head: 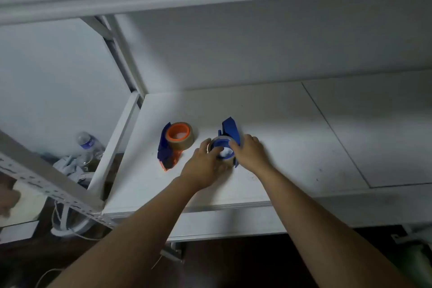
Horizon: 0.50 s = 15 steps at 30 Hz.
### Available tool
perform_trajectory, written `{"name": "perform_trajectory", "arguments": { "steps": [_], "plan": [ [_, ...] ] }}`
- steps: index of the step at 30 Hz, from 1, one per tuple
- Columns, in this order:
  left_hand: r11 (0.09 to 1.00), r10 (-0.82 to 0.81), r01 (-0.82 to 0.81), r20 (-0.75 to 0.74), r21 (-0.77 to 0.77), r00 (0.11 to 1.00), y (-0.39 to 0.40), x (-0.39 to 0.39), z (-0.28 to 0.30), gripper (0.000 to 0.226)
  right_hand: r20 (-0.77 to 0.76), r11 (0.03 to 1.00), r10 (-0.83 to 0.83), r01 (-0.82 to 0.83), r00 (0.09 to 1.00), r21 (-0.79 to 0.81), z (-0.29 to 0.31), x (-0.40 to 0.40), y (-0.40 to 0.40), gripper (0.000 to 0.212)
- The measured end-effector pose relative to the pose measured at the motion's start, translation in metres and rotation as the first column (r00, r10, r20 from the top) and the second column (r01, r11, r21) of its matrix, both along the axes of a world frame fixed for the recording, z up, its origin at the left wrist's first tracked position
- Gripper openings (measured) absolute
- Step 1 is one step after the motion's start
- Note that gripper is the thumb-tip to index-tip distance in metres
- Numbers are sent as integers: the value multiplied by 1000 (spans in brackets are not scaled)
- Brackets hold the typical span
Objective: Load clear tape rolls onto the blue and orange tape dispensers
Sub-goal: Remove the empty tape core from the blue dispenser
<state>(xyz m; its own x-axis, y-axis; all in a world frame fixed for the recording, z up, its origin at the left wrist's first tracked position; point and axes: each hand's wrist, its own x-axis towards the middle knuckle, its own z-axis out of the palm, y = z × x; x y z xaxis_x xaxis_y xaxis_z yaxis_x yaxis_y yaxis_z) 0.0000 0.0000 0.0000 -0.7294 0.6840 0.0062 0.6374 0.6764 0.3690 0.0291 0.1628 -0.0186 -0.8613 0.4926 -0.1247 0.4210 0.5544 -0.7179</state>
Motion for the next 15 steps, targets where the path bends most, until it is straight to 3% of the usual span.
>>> {"name": "perform_trajectory", "arguments": {
  "steps": [6,8,12,15],
  "plan": [
    [998,58,-58,-23,-4,998,14,-11,-12,46,31,998,-13,11,999,65,-2,-6,-3,27],
    [997,82,-82,2,6,997,15,-15,-16,51,-8,999,-34,34,999,-15,-1,-8,-6,16],
    [994,85,-85,4,76,996,11,-22,-23,66,-98,939,-95,56,991,-338,3,-4,-14,10],
    [975,74,-76,17,208,997,2,-30,-14,60,-103,864,-181,108,978,-492,8,-6,-14,10]
  ]
}}
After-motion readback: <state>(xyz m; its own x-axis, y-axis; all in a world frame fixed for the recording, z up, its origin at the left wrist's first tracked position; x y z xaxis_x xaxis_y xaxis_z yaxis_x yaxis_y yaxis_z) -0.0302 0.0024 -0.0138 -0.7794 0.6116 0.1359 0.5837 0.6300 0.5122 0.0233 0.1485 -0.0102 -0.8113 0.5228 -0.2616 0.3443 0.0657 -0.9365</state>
